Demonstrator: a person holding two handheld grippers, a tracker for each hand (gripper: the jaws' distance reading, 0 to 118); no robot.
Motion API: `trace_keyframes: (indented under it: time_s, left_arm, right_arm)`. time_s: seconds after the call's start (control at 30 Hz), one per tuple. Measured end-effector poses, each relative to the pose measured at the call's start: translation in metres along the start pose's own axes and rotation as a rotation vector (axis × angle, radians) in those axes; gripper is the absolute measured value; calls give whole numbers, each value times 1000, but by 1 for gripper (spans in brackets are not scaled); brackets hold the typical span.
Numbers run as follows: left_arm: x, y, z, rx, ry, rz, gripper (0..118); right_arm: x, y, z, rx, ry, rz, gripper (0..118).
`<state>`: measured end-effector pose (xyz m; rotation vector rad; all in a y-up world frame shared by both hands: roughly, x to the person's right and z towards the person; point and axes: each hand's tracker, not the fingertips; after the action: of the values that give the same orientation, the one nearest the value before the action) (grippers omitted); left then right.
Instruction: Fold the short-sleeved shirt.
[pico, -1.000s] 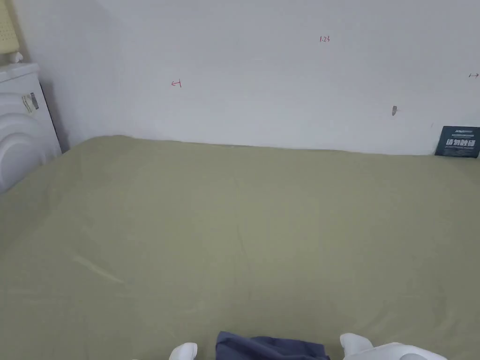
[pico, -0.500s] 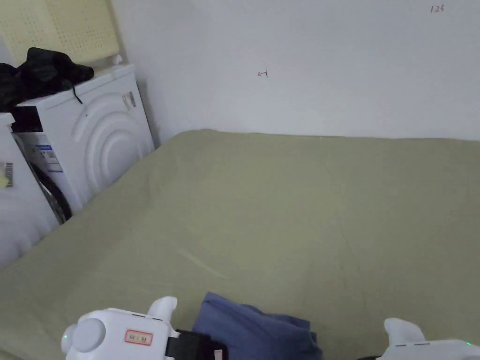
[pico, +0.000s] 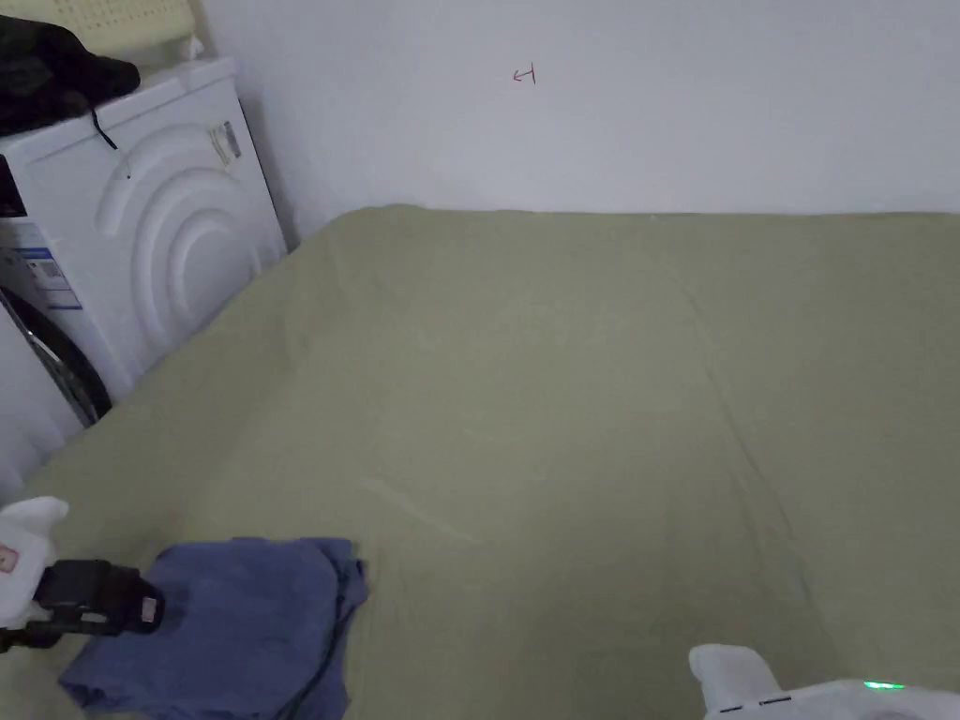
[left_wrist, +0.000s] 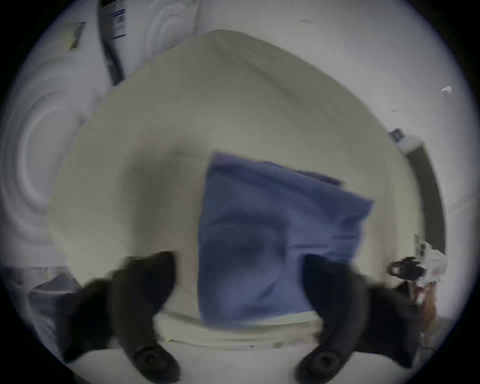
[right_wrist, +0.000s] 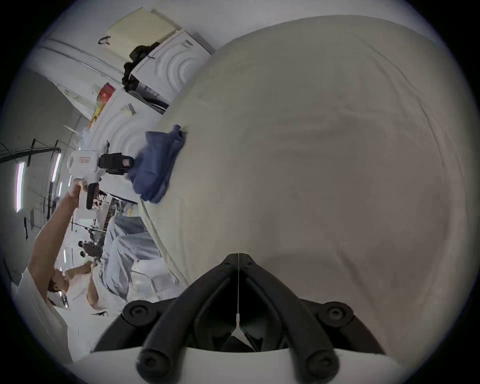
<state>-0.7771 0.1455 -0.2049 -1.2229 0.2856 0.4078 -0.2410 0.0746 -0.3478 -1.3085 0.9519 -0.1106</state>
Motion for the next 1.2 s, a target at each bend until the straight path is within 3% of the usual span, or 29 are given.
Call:
trace_keyframes:
  time_s: [0.13, 0.17, 0.23, 0.27, 0.3, 0.33, 0.53, 0.67, 0.8, 0.93, 1.03, 1.2]
  left_arm:
    - [-3, -22, 37, 89, -9, 116, 79]
    - [9, -28, 50, 118, 37, 109, 62]
    - [42, -44, 72, 190, 17, 45, 50]
    - [60, -51, 82, 208, 13, 12, 35]
    - [86, -59, 87, 223, -24, -27, 12]
    - [111, -68, 91, 240, -37, -58, 9]
    - [299, -135, 64, 254, -227, -186, 6]
    - [427, -176, 26, 228, -206, -202, 6]
    - [526, -219, 6, 343, -144, -277, 2]
    - [571, -249, 1, 435, -116, -265, 0]
    - [574, -260, 5, 511, -25, -301, 0]
    - [564, -255, 31, 605, -34, -265, 0]
  right_arm:
    - [22, -14, 33, 10, -42, 9, 0]
    - [30, -19, 45, 24, -69, -6, 0]
    - [43, -30, 68, 48, -133, -17, 0]
    - [51, -37, 82, 61, -165, -25, 0]
    - [59, -43, 96, 74, -195, -44, 0]
    - [66, -48, 108, 85, -215, -71, 0]
    - [105, -93, 195, 200, -323, -86, 0]
    - [128, -118, 238, 242, -438, -92, 0]
    - [148, -133, 263, 290, -559, -91, 0]
    - [155, -146, 272, 348, -691, -66, 0]
    - [157, -154, 282, 405, -695, -46, 0]
    - [149, -158, 300, 613, -791, 11, 0]
